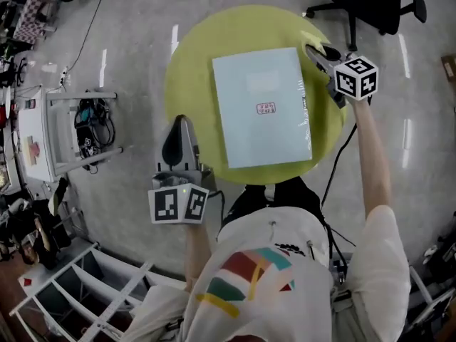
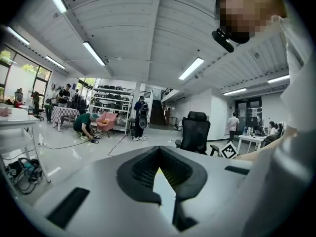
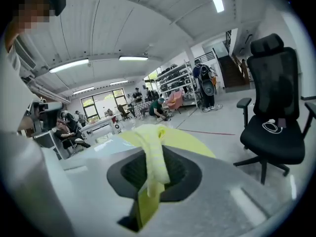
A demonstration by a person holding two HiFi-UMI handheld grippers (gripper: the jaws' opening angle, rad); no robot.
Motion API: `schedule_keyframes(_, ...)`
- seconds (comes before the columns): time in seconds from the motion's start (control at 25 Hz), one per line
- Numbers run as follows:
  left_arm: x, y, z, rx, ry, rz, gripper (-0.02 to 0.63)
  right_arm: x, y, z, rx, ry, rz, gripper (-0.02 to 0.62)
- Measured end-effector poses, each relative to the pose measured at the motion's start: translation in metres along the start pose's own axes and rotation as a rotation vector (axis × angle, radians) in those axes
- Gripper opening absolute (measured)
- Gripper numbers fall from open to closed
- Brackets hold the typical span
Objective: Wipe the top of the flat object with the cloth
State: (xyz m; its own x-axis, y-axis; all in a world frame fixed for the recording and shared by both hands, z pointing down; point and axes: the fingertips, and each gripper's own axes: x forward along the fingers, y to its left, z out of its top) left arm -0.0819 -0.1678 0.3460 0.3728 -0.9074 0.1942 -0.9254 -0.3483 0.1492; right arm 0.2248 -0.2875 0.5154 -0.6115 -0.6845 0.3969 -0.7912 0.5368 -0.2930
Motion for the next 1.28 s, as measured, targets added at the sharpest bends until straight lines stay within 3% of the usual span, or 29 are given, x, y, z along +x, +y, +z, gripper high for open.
schedule_keyframes(0.24,0.011,-0.004,-0.010,0.040,0.037,-0.002,0.014,0.026,-0.009,-0.032,0.046,0.039,0.039,0.026)
schedule_keyframes(0.68,0.020,-0.015,-0.017,0.060,0.043,-0.046,0.014,0.018,0.012,-0.051,0.101,0.048,0.150,0.026)
schedule_keyframes(1.28,0.009,-0.024,0.004,0.062,-0.012,-0.166,0.014,-0.062,0.098,-0.119,0.200,0.071,0.141,0.026)
